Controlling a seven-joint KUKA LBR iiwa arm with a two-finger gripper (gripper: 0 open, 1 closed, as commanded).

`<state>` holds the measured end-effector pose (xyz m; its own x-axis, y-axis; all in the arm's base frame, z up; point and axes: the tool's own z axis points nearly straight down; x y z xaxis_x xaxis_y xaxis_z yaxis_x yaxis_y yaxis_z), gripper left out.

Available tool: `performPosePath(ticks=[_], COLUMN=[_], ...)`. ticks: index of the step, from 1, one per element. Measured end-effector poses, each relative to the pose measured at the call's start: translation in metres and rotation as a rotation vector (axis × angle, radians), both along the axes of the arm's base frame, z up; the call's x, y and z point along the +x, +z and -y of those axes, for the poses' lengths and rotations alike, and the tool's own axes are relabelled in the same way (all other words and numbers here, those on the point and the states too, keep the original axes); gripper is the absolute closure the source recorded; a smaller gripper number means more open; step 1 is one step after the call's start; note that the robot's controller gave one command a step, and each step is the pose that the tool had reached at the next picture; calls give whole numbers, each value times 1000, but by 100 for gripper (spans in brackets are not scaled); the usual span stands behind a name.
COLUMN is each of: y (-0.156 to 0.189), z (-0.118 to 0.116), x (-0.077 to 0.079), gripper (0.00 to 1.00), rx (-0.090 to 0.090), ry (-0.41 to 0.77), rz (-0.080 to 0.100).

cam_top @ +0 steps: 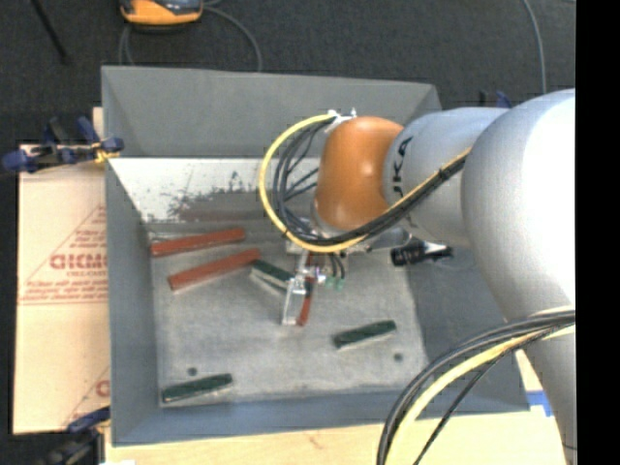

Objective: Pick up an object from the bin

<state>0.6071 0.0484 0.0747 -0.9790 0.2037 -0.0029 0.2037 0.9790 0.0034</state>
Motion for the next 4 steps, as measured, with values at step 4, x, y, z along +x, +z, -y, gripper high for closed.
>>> performPosePath(ticks=[4], y=[14], z=[-6], x=[-3], gripper=[100], rx=[-1], ry=[-21], rz=[-1])
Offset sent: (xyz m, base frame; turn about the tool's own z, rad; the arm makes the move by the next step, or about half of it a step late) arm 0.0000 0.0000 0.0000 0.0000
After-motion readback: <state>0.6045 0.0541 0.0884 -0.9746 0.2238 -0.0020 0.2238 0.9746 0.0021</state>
